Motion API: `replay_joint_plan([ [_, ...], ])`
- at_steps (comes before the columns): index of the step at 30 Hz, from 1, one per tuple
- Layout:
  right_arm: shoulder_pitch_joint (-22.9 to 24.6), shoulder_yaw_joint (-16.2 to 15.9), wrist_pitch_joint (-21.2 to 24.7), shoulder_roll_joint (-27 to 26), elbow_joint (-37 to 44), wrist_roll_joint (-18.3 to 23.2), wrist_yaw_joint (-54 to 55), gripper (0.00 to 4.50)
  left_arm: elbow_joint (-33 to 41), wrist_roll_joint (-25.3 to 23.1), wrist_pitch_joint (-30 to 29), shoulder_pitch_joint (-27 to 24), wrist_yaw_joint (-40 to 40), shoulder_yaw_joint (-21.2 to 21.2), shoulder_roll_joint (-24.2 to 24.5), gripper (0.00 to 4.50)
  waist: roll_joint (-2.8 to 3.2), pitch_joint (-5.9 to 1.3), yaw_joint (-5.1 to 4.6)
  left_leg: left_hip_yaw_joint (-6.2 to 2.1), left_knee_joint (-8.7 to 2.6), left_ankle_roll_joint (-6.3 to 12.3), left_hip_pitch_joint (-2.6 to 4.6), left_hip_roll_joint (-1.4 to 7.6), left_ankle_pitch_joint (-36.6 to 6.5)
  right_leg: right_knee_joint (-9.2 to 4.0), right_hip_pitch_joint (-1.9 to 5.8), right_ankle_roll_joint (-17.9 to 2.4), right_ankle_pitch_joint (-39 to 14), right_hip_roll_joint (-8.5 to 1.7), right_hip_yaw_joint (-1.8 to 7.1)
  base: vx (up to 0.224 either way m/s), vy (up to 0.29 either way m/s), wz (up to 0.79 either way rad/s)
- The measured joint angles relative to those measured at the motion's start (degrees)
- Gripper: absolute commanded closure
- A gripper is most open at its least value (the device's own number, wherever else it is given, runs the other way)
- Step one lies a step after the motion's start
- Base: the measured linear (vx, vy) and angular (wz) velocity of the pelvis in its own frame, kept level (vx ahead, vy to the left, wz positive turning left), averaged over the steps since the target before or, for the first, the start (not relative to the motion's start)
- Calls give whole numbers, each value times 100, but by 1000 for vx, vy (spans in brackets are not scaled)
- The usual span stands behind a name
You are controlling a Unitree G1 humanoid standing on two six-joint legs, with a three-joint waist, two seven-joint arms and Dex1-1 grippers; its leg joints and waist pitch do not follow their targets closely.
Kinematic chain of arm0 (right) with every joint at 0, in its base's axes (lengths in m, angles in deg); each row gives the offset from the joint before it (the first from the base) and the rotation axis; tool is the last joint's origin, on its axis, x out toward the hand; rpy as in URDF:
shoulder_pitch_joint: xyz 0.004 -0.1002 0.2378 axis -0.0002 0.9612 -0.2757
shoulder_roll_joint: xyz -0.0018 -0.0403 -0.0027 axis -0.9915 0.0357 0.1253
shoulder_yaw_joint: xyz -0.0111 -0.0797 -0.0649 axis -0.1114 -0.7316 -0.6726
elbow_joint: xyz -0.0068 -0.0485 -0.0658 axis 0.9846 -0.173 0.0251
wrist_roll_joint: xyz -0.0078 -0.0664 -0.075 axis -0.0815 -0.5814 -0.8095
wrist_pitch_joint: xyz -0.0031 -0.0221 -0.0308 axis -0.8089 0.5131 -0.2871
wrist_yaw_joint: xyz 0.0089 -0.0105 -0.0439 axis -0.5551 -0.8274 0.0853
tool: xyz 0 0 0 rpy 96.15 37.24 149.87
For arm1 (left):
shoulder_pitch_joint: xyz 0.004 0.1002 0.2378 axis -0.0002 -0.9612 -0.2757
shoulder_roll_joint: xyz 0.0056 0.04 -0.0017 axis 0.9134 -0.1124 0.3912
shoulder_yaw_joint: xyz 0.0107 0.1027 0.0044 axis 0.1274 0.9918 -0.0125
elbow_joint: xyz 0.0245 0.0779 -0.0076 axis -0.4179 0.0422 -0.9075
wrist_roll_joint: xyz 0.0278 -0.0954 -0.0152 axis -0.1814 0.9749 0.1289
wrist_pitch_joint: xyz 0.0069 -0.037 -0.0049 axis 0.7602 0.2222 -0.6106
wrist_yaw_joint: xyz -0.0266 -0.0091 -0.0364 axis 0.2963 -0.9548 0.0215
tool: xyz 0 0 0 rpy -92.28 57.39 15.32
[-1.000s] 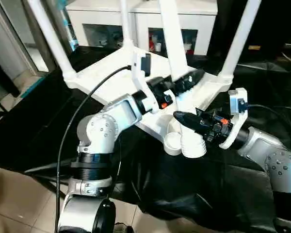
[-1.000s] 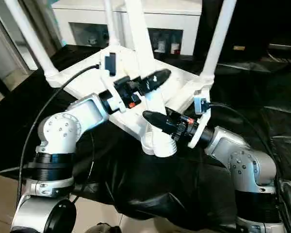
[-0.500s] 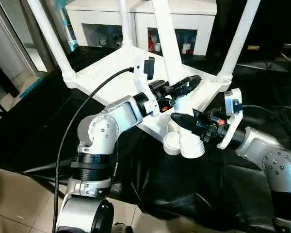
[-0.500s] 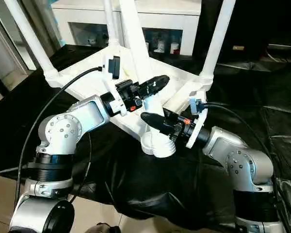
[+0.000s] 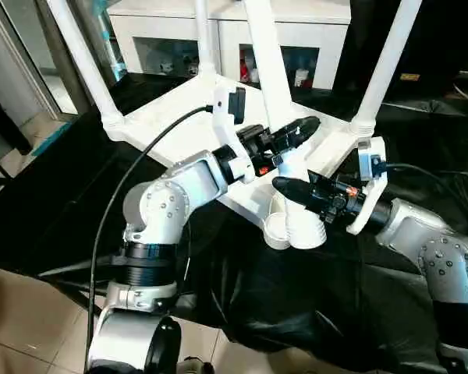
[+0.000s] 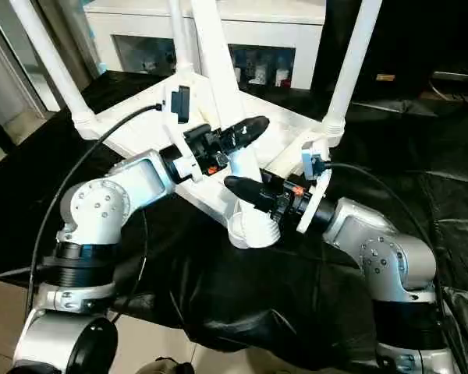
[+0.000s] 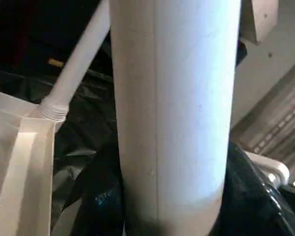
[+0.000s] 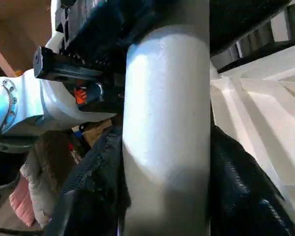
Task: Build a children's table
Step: Pick table leg
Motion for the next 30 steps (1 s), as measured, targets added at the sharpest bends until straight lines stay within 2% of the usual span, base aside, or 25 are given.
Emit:
replay_joint_plan([
  [3, -57, -101, 35, 209, 1, -45, -38, 152, -95, -21, -27, 68, 254, 148, 207, 262, 0, 0, 0, 0, 0, 0, 0, 0, 0, -1, 0, 0, 0, 0, 0, 0, 0, 0],
  [5, -105, -174, 50, 292, 3, -113, -68, 149, -104, -32, -30, 84, 431, 238, 311, 262, 0, 0, -1, 1, 0, -1, 0, 0, 0, -1, 0, 0, 0, 0, 0, 0, 0, 0],
  [12, -436, -457, 583, 858, 3, -124, -452, 149, -262, -124, -104, 373, 1172, 697, 648, 263, 0, 0, -1, 2, -2, -1, 2, -1, 0, -1, 1, -2, 1, 0, 2, 0, 0, 0],
  [17, -456, -621, 802, 874, -63, -128, -460, 149, -322, -146, -103, 382, 1317, 817, 709, 263, 0, 1, -9, 2, -3, -1, 2, 0, 0, 1, 0, -3, 2, 0, 2, 0, 0, 0],
  [30, -589, -680, 1146, 861, -245, -6, -585, 149, -394, -185, -13, 412, 1605, 868, 733, 263, -1, 1, 1, 3, -3, -1, 2, -1, 0, 0, 0, -4, 3, 0, 3, 0, 0, 0],
])
